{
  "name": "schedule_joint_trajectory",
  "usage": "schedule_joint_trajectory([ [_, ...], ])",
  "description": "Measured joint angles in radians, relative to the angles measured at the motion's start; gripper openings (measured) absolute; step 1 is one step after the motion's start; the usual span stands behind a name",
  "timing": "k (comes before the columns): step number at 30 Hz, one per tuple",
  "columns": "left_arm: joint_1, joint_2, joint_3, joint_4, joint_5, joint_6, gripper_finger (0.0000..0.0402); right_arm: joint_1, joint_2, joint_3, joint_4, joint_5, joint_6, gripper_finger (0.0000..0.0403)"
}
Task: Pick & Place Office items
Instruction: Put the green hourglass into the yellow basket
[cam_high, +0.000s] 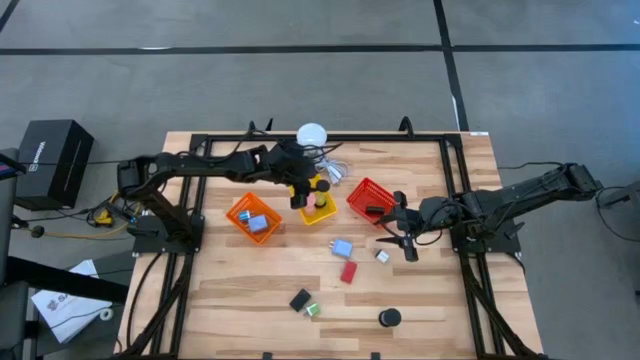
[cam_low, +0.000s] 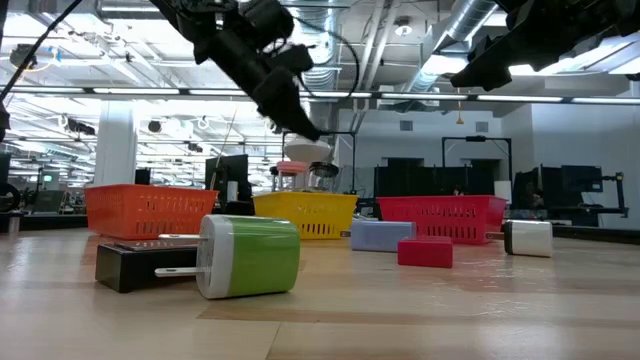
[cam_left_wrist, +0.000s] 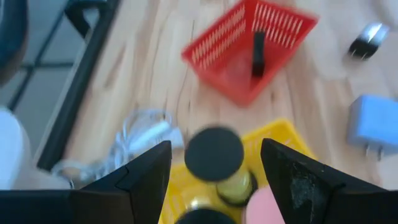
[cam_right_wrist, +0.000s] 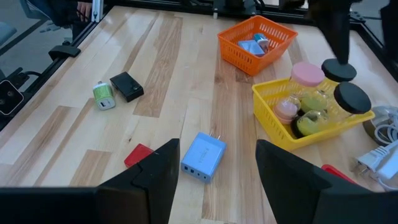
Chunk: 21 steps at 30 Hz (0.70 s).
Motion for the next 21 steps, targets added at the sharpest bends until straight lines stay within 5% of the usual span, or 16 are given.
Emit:
schedule_joint_trajectory([
  [14,-0.036,0.075,0.000,0.087,0.011,0.000,0.0238,-0.001,0.000,0.000,0.000,0.000,0.000,0.0202],
  [21,-0.053,0.088,0.000,0.124,-0.061,0.034,0.0262,-0.003,0.000,0.000,-0.002,0.000,0.000,0.0202],
])
